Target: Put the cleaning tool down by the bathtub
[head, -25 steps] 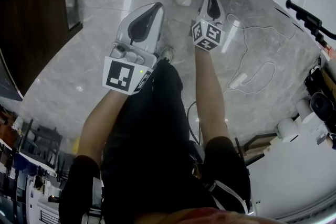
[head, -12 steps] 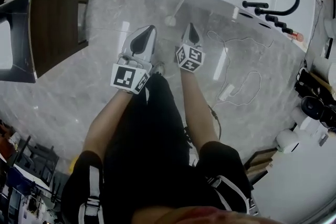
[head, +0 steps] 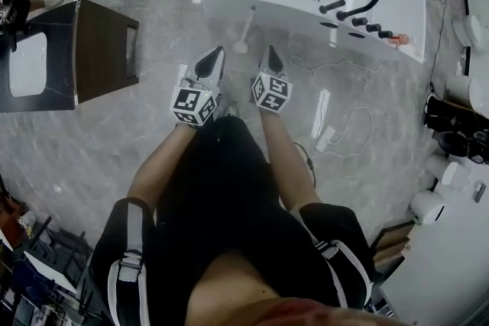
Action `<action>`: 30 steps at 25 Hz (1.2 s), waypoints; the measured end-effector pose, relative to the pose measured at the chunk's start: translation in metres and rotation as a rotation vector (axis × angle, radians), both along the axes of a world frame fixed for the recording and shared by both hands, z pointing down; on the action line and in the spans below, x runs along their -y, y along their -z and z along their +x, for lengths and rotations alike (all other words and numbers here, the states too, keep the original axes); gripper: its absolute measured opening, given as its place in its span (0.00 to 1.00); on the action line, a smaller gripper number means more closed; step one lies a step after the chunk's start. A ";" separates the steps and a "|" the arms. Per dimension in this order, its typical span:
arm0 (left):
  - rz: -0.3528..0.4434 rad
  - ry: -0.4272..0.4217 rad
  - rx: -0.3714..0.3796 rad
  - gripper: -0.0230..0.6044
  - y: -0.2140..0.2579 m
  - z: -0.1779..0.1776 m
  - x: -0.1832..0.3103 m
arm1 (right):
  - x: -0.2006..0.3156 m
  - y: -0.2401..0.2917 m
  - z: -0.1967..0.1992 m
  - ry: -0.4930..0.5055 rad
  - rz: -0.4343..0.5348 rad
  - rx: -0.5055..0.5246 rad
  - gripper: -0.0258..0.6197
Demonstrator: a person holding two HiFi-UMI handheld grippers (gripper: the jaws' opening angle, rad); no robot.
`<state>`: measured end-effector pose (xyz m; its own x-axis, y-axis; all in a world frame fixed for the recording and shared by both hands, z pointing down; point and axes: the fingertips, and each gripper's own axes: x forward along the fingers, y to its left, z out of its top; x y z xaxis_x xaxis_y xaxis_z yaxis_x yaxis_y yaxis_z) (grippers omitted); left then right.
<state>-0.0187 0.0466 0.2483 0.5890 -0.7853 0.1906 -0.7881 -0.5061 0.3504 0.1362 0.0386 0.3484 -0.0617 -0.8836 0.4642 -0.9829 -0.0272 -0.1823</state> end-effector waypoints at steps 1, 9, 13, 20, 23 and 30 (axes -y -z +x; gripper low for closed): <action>0.007 -0.005 0.000 0.05 0.009 0.001 -0.003 | -0.004 0.016 0.000 0.001 0.016 0.002 0.04; 0.104 -0.006 -0.007 0.05 0.078 0.002 -0.015 | -0.029 0.128 0.000 0.008 0.151 0.028 0.04; 0.159 0.000 -0.008 0.05 0.108 -0.002 -0.032 | -0.051 0.165 -0.009 0.019 0.199 0.025 0.04; 0.199 0.029 0.012 0.05 0.129 -0.008 -0.062 | -0.086 0.182 -0.015 0.060 0.227 0.013 0.04; 0.195 0.034 0.021 0.05 0.125 -0.009 -0.070 | -0.093 0.182 -0.011 0.074 0.230 0.002 0.04; 0.207 0.019 0.031 0.05 0.125 -0.004 -0.080 | -0.106 0.187 -0.006 0.078 0.252 -0.010 0.04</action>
